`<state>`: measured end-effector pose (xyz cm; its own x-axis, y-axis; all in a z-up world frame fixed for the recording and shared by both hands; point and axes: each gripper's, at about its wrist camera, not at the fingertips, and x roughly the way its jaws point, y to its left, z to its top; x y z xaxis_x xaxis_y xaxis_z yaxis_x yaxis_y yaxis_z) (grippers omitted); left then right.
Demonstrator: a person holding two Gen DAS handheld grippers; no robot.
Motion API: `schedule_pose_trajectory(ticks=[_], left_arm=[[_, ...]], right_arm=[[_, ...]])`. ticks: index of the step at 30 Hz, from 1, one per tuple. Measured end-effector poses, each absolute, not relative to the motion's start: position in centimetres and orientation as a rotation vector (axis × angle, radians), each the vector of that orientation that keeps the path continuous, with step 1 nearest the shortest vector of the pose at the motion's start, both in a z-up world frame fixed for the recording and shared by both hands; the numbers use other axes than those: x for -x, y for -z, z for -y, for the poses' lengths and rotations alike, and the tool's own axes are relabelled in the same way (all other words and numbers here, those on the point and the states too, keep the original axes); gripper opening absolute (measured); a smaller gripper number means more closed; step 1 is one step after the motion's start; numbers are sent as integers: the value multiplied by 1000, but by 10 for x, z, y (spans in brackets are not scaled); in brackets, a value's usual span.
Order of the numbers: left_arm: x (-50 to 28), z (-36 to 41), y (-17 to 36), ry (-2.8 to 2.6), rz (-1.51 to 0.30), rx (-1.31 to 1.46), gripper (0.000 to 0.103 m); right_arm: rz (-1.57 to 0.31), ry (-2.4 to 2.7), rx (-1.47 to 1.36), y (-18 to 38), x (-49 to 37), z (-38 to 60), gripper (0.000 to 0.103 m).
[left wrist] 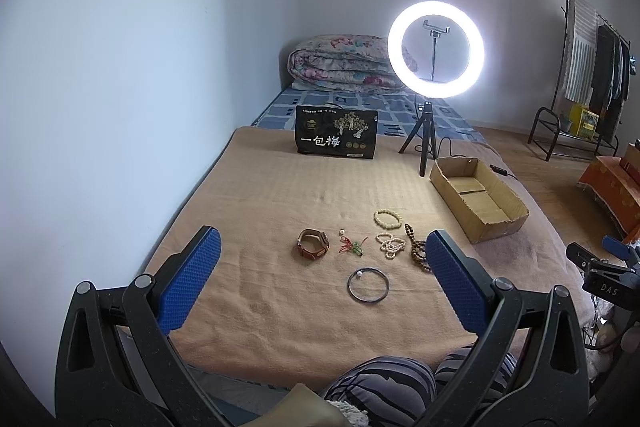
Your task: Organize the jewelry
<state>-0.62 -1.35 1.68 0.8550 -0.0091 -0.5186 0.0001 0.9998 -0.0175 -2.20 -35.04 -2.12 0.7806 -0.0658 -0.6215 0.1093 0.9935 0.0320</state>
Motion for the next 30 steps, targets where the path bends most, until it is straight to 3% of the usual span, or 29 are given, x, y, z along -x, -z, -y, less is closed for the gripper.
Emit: schedule_pose_trajectory(ticks=[13, 30], left_arm=[[1, 17, -15, 2, -567, 23, 103], [-48, -42, 38, -57, -670, 44, 103]], right_arm=[[-685, 92, -56, 24, 18, 348, 103], [-705, 107, -19, 36, -5, 350, 103]])
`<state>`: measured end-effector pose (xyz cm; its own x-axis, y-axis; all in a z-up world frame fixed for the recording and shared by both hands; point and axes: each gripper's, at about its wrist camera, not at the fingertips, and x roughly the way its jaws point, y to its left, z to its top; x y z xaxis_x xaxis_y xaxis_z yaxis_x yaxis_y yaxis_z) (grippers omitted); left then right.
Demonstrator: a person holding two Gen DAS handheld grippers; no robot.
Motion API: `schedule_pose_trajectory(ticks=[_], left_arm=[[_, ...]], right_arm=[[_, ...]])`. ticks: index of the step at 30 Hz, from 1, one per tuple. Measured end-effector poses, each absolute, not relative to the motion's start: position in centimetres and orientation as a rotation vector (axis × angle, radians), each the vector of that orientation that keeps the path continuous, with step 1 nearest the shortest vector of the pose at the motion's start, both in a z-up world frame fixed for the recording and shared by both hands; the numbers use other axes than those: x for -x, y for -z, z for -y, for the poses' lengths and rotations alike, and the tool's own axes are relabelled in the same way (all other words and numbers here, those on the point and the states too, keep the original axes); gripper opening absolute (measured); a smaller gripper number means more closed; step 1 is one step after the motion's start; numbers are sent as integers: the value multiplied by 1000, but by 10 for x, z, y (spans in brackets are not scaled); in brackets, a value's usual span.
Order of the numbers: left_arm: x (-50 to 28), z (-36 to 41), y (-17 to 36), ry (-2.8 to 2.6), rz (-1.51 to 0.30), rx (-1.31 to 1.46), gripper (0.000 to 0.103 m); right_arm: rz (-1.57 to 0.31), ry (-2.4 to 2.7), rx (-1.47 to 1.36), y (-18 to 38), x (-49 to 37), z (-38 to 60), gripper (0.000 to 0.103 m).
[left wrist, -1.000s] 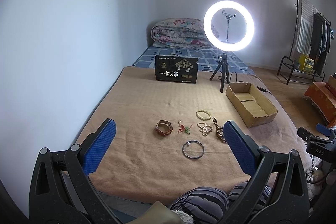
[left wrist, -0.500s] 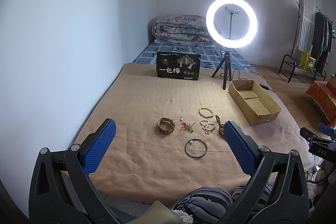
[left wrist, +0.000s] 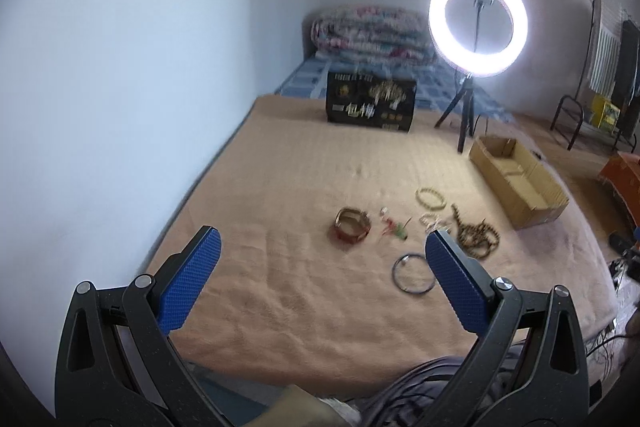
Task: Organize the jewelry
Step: 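Grasp the brown-strap watch with the left tool while the right tool grasps the blue bangle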
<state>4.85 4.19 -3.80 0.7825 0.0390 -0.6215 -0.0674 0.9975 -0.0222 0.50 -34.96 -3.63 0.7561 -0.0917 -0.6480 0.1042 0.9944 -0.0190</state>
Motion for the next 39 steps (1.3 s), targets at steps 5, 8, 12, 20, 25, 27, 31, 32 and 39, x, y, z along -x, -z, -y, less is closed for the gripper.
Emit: schedule_pose_trajectory(ticks=[5, 8, 12, 20, 25, 27, 31, 32, 39], left_arm=[[-70, -59, 71, -81, -734, 24, 103], [-78, -61, 86, -72, -752, 13, 103], [-88, -57, 99, -38, -764, 9, 103], [-120, -52, 121, 35, -803, 43, 103], [-138, -51, 135, 58, -825, 28, 103], [-147, -52, 140, 80, -835, 52, 103], [-166, -49, 150, 125, -849, 65, 103], [-171, -47, 153, 136, -854, 67, 103], [-213, -38, 180, 159, -886, 73, 103]], right_arm=[[-693, 71, 16, 45, -17, 352, 103], [-707, 58, 36, 51, -27, 350, 103], [-754, -4, 41, 60, -46, 346, 102], [-808, -214, 115, 82, -87, 309, 99], [-850, -370, 156, 99, -109, 278, 99], [-853, -444, 205, 105, -113, 262, 99], [-865, -556, 289, 118, -122, 231, 99], [-876, -580, 304, 122, -126, 223, 99], [-939, -694, 364, 144, -144, 192, 100]])
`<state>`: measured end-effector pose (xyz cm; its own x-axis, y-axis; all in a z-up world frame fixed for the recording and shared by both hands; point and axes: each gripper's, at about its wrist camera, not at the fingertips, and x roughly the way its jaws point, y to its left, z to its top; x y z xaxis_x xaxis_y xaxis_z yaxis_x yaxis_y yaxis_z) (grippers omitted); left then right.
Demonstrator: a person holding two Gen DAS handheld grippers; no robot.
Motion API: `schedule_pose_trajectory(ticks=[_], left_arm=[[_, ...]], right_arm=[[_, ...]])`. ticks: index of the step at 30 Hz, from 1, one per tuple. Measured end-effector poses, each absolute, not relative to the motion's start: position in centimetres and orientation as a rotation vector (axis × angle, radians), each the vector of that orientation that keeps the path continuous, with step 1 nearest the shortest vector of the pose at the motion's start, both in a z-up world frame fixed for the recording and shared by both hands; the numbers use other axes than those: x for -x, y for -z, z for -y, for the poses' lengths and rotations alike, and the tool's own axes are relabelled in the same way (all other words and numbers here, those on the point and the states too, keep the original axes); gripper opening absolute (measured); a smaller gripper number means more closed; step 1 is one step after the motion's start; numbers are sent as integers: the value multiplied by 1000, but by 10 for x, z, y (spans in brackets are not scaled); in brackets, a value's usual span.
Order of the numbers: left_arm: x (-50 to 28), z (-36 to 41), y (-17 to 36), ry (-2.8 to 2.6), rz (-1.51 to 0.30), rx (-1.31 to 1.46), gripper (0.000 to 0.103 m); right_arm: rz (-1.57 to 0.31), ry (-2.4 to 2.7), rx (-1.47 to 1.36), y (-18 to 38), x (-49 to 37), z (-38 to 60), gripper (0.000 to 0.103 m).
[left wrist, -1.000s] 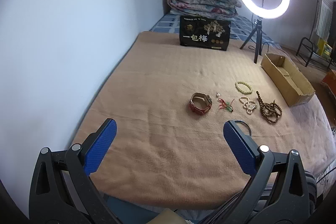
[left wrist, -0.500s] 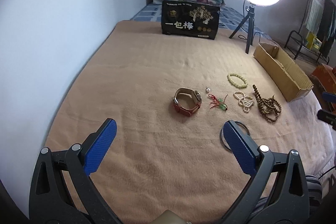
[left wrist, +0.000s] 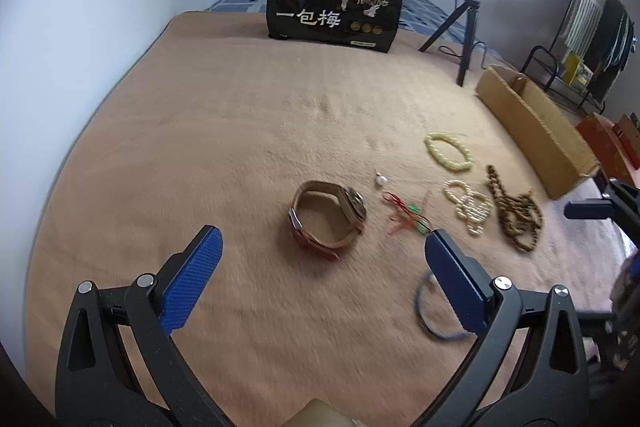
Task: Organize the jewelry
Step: 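Grasp the brown-strap watch with the left tool while the right tool grasps the blue bangle, then carry the watch and bangle into the cardboard box and release both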
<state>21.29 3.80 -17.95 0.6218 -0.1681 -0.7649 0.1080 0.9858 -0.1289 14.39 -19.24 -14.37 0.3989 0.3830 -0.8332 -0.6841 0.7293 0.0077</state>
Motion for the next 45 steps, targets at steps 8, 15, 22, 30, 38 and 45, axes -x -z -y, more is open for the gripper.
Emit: schedule_pose_trajectory(ticks=[8, 15, 22, 30, 38, 45], left_arm=[[-245, -64, 214, 75, -1000, 189, 66], [-258, -63, 233, 118, -1048, 194, 53], [-261, -47, 237, 138, -1040, 118, 49], [-267, -53, 237, 133, -1048, 160, 20], [-266, -47, 235, 119, -1040, 140, 8], [-264, -48, 231, 119, -1033, 158, 7]], right_arm=[[-935, -705, 408, 171, -152, 173, 101], [-940, -712, 406, 194, -146, 155, 103], [-955, -679, 402, 211, -144, 143, 103], [-979, -630, 422, 225, -147, 132, 93], [-985, -633, 373, 221, -153, 139, 72], [-949, -638, 353, 213, -152, 138, 72]])
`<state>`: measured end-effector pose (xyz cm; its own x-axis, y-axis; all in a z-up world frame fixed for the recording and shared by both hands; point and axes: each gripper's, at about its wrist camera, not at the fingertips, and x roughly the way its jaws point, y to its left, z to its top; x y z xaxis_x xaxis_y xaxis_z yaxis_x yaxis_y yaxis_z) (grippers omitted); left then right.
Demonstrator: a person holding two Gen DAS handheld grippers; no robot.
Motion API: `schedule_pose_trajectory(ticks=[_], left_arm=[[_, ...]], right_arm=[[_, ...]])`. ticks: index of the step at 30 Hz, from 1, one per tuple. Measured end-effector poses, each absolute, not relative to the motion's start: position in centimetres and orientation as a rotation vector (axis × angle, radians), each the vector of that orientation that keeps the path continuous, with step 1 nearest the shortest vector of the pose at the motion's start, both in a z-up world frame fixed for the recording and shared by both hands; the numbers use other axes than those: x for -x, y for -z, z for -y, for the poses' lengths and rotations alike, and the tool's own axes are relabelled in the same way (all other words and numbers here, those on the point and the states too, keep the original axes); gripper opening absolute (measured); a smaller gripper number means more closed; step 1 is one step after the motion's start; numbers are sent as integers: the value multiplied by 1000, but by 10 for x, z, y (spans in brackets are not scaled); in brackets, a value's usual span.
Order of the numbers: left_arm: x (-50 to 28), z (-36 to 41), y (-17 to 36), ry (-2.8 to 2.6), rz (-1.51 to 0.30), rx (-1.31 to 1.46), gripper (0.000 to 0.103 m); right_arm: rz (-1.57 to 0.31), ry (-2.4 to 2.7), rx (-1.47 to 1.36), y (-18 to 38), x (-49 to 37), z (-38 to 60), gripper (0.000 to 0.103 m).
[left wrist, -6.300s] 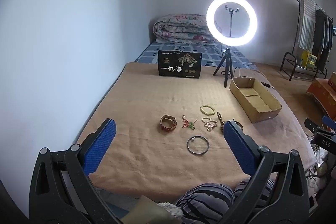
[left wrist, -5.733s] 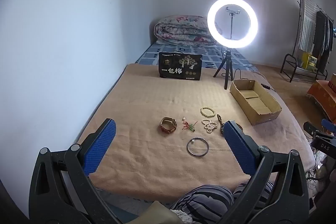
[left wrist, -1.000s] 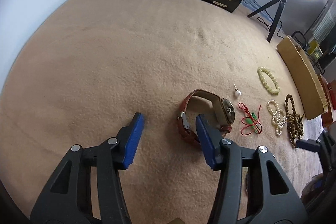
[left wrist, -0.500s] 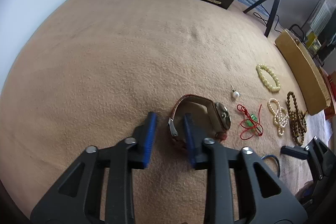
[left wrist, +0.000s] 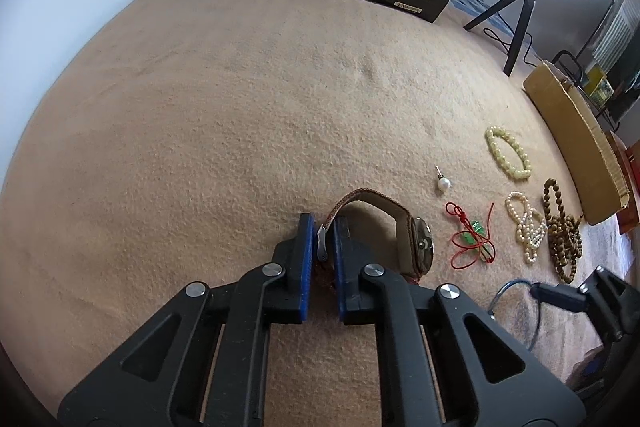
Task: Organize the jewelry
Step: 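Carry the watch and bangle into the cardboard box and release both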
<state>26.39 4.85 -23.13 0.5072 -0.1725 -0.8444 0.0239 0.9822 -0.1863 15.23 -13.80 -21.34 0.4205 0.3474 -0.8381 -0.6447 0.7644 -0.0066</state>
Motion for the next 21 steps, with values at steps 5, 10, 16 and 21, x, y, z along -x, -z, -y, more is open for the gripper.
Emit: schedule_pose_trajectory(ticks=[5, 10, 16, 21], left_arm=[[-258, -48, 228, 117, -1016, 159, 7], [-250, -49, 220, 117, -993, 157, 7], [-243, -50, 201, 120, -949, 171, 7], [-241, -42, 182, 144, -916, 167, 7]], right_arm=[[-912, -611, 329, 200, -152, 147, 72], [-878, -578, 290, 185, -150, 165, 72], [-830, -533, 260, 165, -148, 185, 72], [-780, -493, 260, 145, -144, 202, 72]])
